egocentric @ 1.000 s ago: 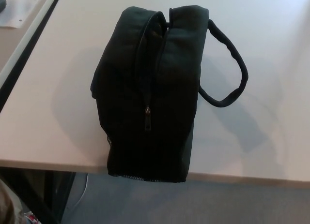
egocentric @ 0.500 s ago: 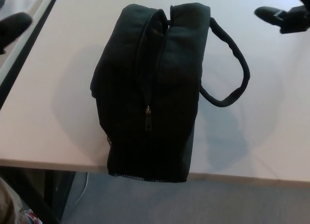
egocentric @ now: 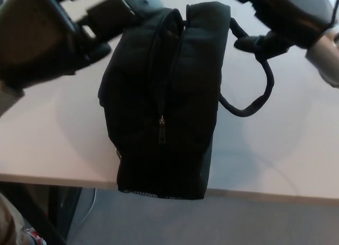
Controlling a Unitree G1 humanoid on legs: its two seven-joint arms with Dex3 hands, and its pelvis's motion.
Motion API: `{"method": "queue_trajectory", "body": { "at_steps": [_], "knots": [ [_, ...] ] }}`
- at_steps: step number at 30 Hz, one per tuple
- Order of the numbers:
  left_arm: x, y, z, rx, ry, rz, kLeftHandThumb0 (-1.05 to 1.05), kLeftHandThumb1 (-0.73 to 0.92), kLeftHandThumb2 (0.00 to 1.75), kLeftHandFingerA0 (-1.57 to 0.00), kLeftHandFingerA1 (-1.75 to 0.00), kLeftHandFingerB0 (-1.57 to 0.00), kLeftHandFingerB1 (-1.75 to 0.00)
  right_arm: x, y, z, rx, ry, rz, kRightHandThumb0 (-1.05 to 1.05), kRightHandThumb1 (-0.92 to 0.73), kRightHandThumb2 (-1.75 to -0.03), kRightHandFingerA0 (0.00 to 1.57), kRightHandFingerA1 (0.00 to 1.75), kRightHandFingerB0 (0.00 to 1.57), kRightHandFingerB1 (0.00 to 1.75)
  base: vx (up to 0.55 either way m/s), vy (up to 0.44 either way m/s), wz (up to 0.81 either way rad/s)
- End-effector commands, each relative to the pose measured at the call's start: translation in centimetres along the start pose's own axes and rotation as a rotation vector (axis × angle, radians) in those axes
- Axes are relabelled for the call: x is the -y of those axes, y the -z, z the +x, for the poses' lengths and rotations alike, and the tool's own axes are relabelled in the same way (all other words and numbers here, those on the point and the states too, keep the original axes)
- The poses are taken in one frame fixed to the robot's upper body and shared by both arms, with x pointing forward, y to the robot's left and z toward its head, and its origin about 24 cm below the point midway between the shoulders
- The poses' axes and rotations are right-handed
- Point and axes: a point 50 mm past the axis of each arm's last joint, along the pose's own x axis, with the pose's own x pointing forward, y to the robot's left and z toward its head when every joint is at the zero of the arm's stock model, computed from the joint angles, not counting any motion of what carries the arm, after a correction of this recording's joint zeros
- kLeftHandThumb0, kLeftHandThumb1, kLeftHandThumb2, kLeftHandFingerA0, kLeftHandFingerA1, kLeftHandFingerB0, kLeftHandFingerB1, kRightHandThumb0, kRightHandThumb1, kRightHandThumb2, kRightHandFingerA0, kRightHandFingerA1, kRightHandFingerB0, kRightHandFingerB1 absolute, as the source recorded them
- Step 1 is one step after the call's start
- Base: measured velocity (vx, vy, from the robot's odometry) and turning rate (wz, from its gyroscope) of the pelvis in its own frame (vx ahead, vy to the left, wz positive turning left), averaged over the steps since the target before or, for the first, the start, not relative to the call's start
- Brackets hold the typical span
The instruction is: A lunch bag is kept on the middle of the desk and the robot uses both its hands to grab the opening of the bag from the left and right and moves its hands away from each other to spread the bag open
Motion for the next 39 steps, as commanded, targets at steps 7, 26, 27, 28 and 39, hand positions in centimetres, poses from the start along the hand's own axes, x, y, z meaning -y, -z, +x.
{"method": "queue_trajectory", "body": {
  "at_steps": [7, 26, 27, 28, 39],
  "knots": [
    [4.0, -3.5, -1.5, 0.55, 0.18, 0.081, -0.1, 0.5, 0.63, -0.33, -0.4, -0.33, -0.36, -1.6, -5.2, 2.2, 0.414, -0.24, -0.253, -0.34, -0.57, -0.57, 0.28, 0.33, 0.11, 0.3, 0.0, 0.0, 0.0],
    [7.9, -2.6, -10.2, 0.308, 0.456, 0.07, -0.41, 0.26, 1.05, -1.31, -1.38, -1.15, -1.18, -2.3, -6.1, 1.2, 0.51, -0.229, -0.171, -0.33, -0.5, -0.55, 0.39, 0.36, 0.29, 0.31, 0.0, 0.0, 0.0],
    [8.4, -2.6, -10.9, 0.266, 0.479, 0.046, -0.39, 0.25, 1.1, -1.04, -1.64, -1.08, -1.16, -2.2, -6.2, 1.1, 0.515, -0.211, -0.162, -0.32, -0.49, -0.55, 0.44, 0.37, 0.34, 0.32, 0.0, 0.0, 0.0],
    [8.7, -2.6, -11.4, 0.24, 0.504, 0.038, -0.39, 0.25, 1.1, -1.04, -1.64, -1.08, -1.16, -2.2, -6.2, 1.1, 0.522, -0.193, -0.156, -0.32, -0.49, -0.55, 0.44, 0.37, 0.34, 0.32, 0.0, 0.0, 0.0],
    [12.6, -5.3, -16.2, -0.132, 0.581, -0.105, -0.31, 0.25, 1.1, -0.91, -1.71, -0.94, -1.33, -1.1, -7.5, 1.8, 0.601, -0.036, -0.046, -0.35, -0.61, -0.6, 0.85, 1.7, 0.83, 0.95, 0.0, 0.0, 0.0]
  ]
}}
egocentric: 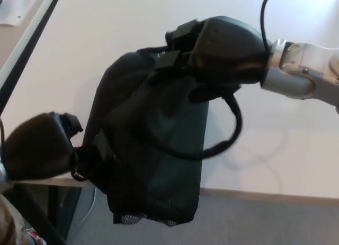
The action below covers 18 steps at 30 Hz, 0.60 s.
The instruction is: A lunch bag is kept on the middle of the desk and the robot uses both its hands to grab the opening of the bag from the left and right and moves its hands away from each other to spread the bag open
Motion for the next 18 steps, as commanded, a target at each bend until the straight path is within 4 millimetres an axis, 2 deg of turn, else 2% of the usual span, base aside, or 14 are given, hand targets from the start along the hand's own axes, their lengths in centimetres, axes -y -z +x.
{"method": "queue_trajectory", "body": {
  "at_steps": [1, 2, 3, 4, 5, 6, 7, 8, 11, 12, 15, 16, 18],
  "knots": [
    [2.9, -1.5, -1.5, -0.135, 0.064, -0.078, -0.31, 0.25, 1.06, -1.12, -1.55, -0.92, -1.28, 1.4, -0.5, 0.3, 0.088, 0.11, -0.005, -0.33, -0.61, -0.59, 0.86, 1.72, 0.84, 0.97, 0.0, 0.0, 0.0],
    [3.2, -1.9, -1.4, -0.146, 0.067, -0.094, -0.22, 0.2, 1.04, -0.94, -1.7, -0.94, -1.36, 1.6, -0.6, 0.3, 0.094, 0.129, 0.002, -0.4, -0.47, -0.88, 1.21, 1.4, 0.87, 1.13, 0.0, 0.0, 0.0],
    [3.4, -2.2, -1.2, -0.154, 0.06, -0.106, -0.2, 0.24, 0.99, -0.95, -1.68, -0.94, -1.33, 1.9, -0.7, 0.3, 0.105, 0.157, 0.012, -0.38, -0.44, -0.86, 1.21, 1.41, 1.04, 1.31, 0.0, 0.0, 0.0],
    [3.6, -2.4, -1.0, -0.161, 0.051, -0.117, -0.2, 0.24, 0.99, -0.95, -1.68, -0.94, -1.33, 2.2, -0.8, 0.2, 0.116, 0.185, 0.02, -0.38, -0.44, -0.86, 1.21, 1.41, 1.04, 1.31, 0.0, 0.0, 0.0],
    [3.6, -2.6, -0.8, -0.167, 0.038, -0.124, -0.19, 0.25, 1.0, -0.92, -1.73, -0.89, -1.46, 2.4, -0.9, 0.2, 0.122, 0.201, 0.024, -0.38, -0.43, -0.86, 1.2, 1.4, 1.05, 1.32, 0.0, 0.0, 0.0],
    [3.6, -2.7, -0.5, -0.169, 0.029, -0.129, -0.2, 0.28, 0.99, -0.92, -1.73, -0.89, -1.45, 2.6, -0.9, 0.1, 0.129, 0.219, 0.029, -0.3, -0.62, -0.58, 0.9, 1.75, 0.73, 1.72, 0.0, 0.0, 0.0],
    [3.6, -2.8, -0.3, -0.169, 0.023, -0.133, -0.2, 0.28, 0.99, -0.92, -1.73, -0.89, -1.45, 2.7, -1.0, 0.1, 0.135, 0.236, 0.034, -0.3, -0.62, -0.58, 0.9, 1.75, 0.73, 1.72, 0.0, 0.0, 0.0],
    [3.5, -2.9, -0.1, -0.167, 0.014, -0.138, -0.2, 0.29, 1.01, -0.9, -1.75, -0.84, -1.53, 2.9, -1.0, 0.1, 0.138, 0.25, 0.04, -0.3, -0.62, -0.58, 0.9, 1.75, 0.73, 1.68, 0.0, 0.0, 0.0],
    [3.4, -3.2, 0.4, -0.162, -0.015, -0.151, -0.18, 0.29, 1.01, -0.89, -1.75, -0.85, -1.5, 3.1, -1.0, -0.1, 0.144, 0.27, 0.047, -0.3, -0.62, -0.58, 0.88, 1.75, 0.75, 1.61, 0.0, 0.0, 0.0],
    [3.2, -3.5, 0.7, -0.157, -0.04, -0.173, -0.19, 0.31, 1.02, -0.89, -1.75, -0.84, -1.55, 3.2, -1.2, -0.1, 0.156, 0.275, 0.045, -0.35, -0.6, -0.61, 0.89, 1.71, 0.79, 1.56, 0.0, 0.0, 0.0],
    [2.9, -3.6, 1.0, -0.16, -0.058, -0.186, -0.19, 0.3, 1.02, -0.89, -1.74, -0.86, -1.54, 3.3, -1.3, -0.3, 0.171, 0.287, 0.048, -0.35, -0.6, -0.61, 0.89, 1.7, 0.8, 1.55, 0.0, 0.0, 0.0],
    [2.8, -3.5, 1.1, -0.166, -0.064, -0.183, -0.18, 0.28, 1.04, -0.9, -1.74, -0.88, -1.53, 3.2, -1.3, -0.8, 0.174, 0.273, 0.053, -0.35, -0.63, -0.59, 0.89, 1.69, 0.78, 1.57, 0.0, 0.0, 0.0],
    [2.7, -3.5, 1.1, -0.167, -0.069, -0.182, -0.18, 0.27, 1.03, -0.91, -1.73, -0.88, -1.51, 3.0, -1.3, -1.9, 0.168, 0.282, 0.054, -0.33, -0.58, -0.62, 0.91, 1.7, 0.8, 1.58, 0.0, 0.0, 0.0]
  ]
}}
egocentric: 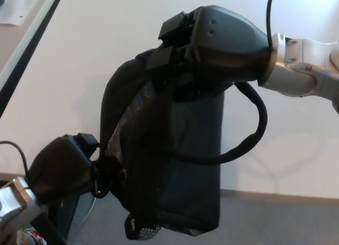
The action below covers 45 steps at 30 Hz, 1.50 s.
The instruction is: A lunch bag is kept on the middle of the desk and the robot uses both its hands to grab the opening of the bag from the left and right and moves its hands away from each other to spread the bag open
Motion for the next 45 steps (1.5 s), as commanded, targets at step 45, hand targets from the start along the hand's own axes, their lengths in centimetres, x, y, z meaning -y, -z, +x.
{"method": "queue_trajectory", "body": {
  "at_steps": [45],
  "knots": [
    [0.0, -1.4, -0.4, -0.062, -0.026, -0.063, -0.17, 0.28, 1.04, -0.93, -1.7, -0.91, -1.48, 2.0, -6.6, -22.7, -0.424, 0.409, -0.155, -0.25, -0.61, -0.61, 0.93, 1.74, 0.77, 1.63, 0.0, 0.0, 0.0]
  ]
}}
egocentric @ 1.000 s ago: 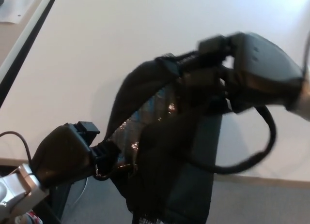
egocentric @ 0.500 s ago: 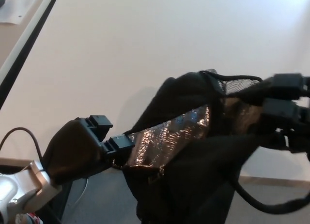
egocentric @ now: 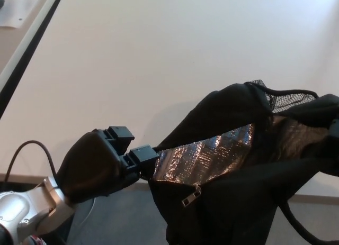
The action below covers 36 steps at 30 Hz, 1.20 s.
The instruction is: A lunch bag is kept on the middle of the desk and the robot uses both its hands to grab the opening of the bag from the left and right and moves its hands away from each other to spread the bag open
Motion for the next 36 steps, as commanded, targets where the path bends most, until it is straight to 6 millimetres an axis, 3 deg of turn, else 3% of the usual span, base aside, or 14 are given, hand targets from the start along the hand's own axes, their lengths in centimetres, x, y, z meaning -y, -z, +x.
{"method": "queue_trajectory", "body": {
  "at_steps": [1, 8, 9, 10, 11, 13, 14, 15, 16, 19, 20, 23, 25, 36],
  "knots": [
    [0.3, 1.6, -3.7, -0.1, 0.171, 0.068, -0.17, 0.28, 1.04, -0.93, -1.7, -0.91, -1.48, 3.1, 1.1, -0.4, -0.024, 0.142, -0.099, -0.25, -0.61, -0.61, 0.93, 1.74, 0.77, 1.63, 0.0, 0.0, 0.0],
    [-0.8, 1.4, -2.3, -0.058, 0.088, 0.042, -0.14, 0.31, 1.04, -0.9, -1.67, -0.86, -1.47, 0.6, 1.8, 0.9, -0.057, 0.054, -0.136, -0.26, -0.55, -0.59, 0.92, 1.68, 0.82, 1.56, 0.0, 0.0, 0.0],
    [-1.0, 1.3, -1.9, -0.051, 0.07, 0.039, -0.13, 0.36, 1.02, -0.91, -1.59, -0.89, -1.36, 0.1, 1.9, 1.0, -0.07, 0.037, -0.12, -0.26, -0.57, -0.6, 0.92, 1.67, 0.82, 1.54, 0.0, 0.0, 0.0],
    [-1.5, 1.2, -1.0, -0.039, 0.025, 0.038, -0.15, 0.39, 0.98, -0.95, -1.34, -0.98, -0.89, -0.9, 2.1, 1.5, -0.088, 0.017, -0.108, -0.27, -0.56, -0.6, 0.91, 1.63, 0.81, 1.49, 0.0, 0.0, 0.0],
    [-2.2, 1.2, 0.0, -0.024, -0.032, 0.039, -0.15, 0.39, 0.98, -0.95, -1.34, -0.98, -0.89, -2.2, 2.4, 2.3, -0.103, -0.006, -0.1, -0.27, -0.56, -0.6, 0.91, 1.63, 0.81, 1.49, 0.0, 0.0, 0.0],
    [-3.3, 1.2, 1.2, 0.005, -0.097, 0.04, -0.1, 0.47, 0.85, -0.8, -0.61, -0.77, -0.57, -3.9, 2.9, 3.3, -0.169, -0.039, -0.065, -0.31, -0.57, -0.57, 0.83, 1.2, 0.64, 0.95, 0.0, 0.0, 0.0],
    [-3.4, 1.2, 1.4, 0.009, -0.105, 0.043, -0.1, 0.47, 0.85, -0.8, -0.61, -0.77, -0.57, -4.2, 3.0, 3.4, -0.184, -0.051, -0.058, -0.31, -0.57, -0.57, 0.83, 1.2, 0.64, 0.95, 0.0, 0.0, 0.0],
    [-4.9, 1.2, 3.0, 0.052, -0.215, 0.08, 0.04, 0.38, 0.99, -0.54, -0.42, -0.45, -0.38, -6.9, 3.7, 5.2, -0.372, -0.22, -0.055, -0.47, -0.54, -0.58, 0.26, 0.37, 0.01, 0.19, 0.0, 0.0, 0.0],
    [-5.5, 1.2, 3.6, 0.068, -0.252, 0.088, 0.01, 0.36, 1.02, -0.32, -0.6, -0.27, -0.56, -7.8, 3.8, 6.2, -0.406, -0.227, -0.026, -0.49, -0.35, -0.71, 0.17, 0.48, 0.0, 0.15, 0.0, 0.0, 0.0],
    [-7.0, 1.0, 5.0, 0.098, -0.319, 0.125, 0.0, 0.41, 0.93, -0.32, -0.46, -0.35, -0.34, -9.5, 3.9, 8.5, -0.443, -0.239, 0.003, -0.36, -0.49, -0.56, 0.23, 0.41, 0.01, 0.21, 0.0, 0.0, 0.0],
    [-7.3, 1.0, 5.2, 0.101, -0.336, 0.132, 0.0, 0.36, 1.01, -0.25, -0.59, -0.19, -0.54, -9.8, 3.9, 9.1, -0.449, -0.243, 0.014, -0.45, -0.54, -0.56, 0.2, 0.41, 0.01, 0.26, 0.0, 0.0, 0.0],
    [-8.8, 1.3, 6.6, 0.123, -0.393, 0.167, 0.01, 0.41, 0.92, -0.33, -0.44, -0.18, -0.35, -11.6, 3.8, 12.3, -0.463, -0.278, 0.017, -0.58, -0.41, -0.76, 0.16, 0.5, 0.0, 0.16, 0.0, 0.0, 0.0],
    [-9.3, 1.6, 7.1, 0.122, -0.409, 0.207, -0.01, 0.36, 1.0, -0.22, -0.56, -0.07, -0.5, -12.1, 3.7, 14.1, -0.456, -0.294, 0.042, -0.47, -0.61, -0.58, 0.22, 0.42, 0.0, 0.16, 0.0, 0.0, 0.0],
    [-10.6, 2.3, 8.3, 0.082, -0.435, 0.254, -0.08, 0.48, 0.82, -0.26, -0.44, -0.2, -0.34, -11.7, 2.9, 21.5, -0.477, -0.239, 0.148, -0.32, -0.54, -0.59, 0.25, 0.41, 0.04, 0.2, 0.0, 0.0, 0.0]
  ]
}}
